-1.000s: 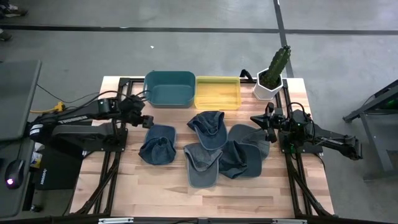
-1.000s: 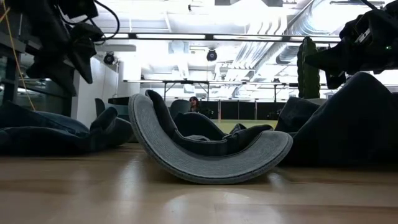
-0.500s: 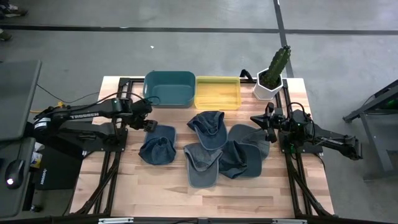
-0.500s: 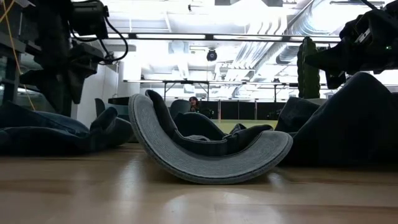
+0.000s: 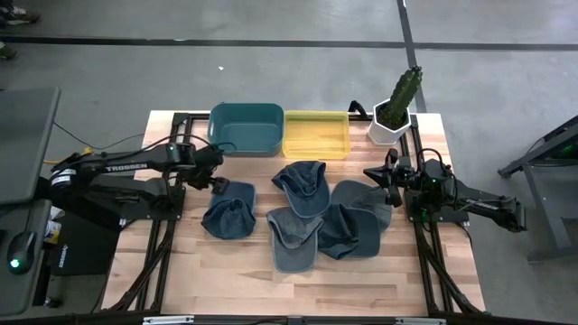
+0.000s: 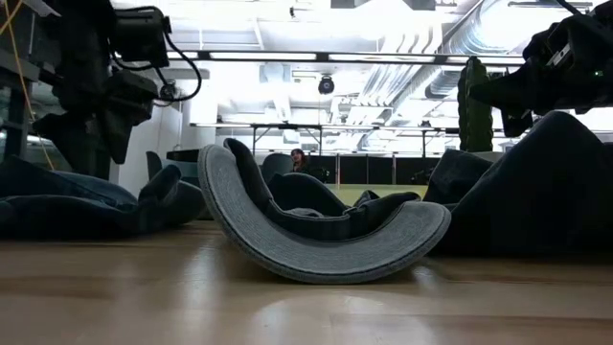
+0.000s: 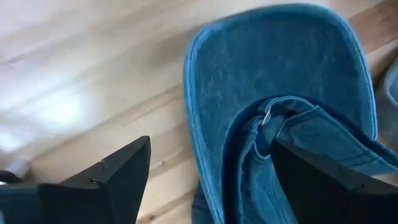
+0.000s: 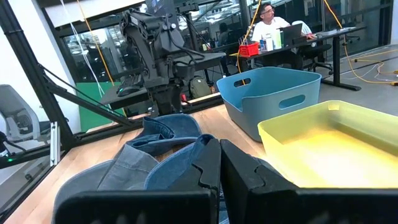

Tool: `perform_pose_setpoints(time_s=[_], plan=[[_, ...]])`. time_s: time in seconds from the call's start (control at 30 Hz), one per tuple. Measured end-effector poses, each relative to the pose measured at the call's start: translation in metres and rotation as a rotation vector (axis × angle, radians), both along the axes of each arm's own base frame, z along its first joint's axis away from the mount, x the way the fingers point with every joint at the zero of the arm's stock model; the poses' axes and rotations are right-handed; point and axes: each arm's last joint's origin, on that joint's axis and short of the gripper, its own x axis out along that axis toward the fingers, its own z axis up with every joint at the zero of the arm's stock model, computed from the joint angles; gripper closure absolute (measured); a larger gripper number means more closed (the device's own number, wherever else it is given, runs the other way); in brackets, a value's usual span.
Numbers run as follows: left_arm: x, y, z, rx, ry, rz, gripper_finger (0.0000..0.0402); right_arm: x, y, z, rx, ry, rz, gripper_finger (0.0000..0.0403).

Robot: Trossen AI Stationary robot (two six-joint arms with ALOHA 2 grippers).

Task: Pick & Place hat
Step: Put the left blue cap into the blue bin

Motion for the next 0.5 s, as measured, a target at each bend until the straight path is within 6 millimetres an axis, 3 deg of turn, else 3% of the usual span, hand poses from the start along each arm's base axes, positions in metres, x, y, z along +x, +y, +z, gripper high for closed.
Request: perform_pose_setpoints(time_s=[0.5], plan=[[0.027,0.007,-0.03,-0.086,0.109,-0.041,0.0089,0.0,0.0,0.0,-0.001,-0.001,0.0,0.0402]])
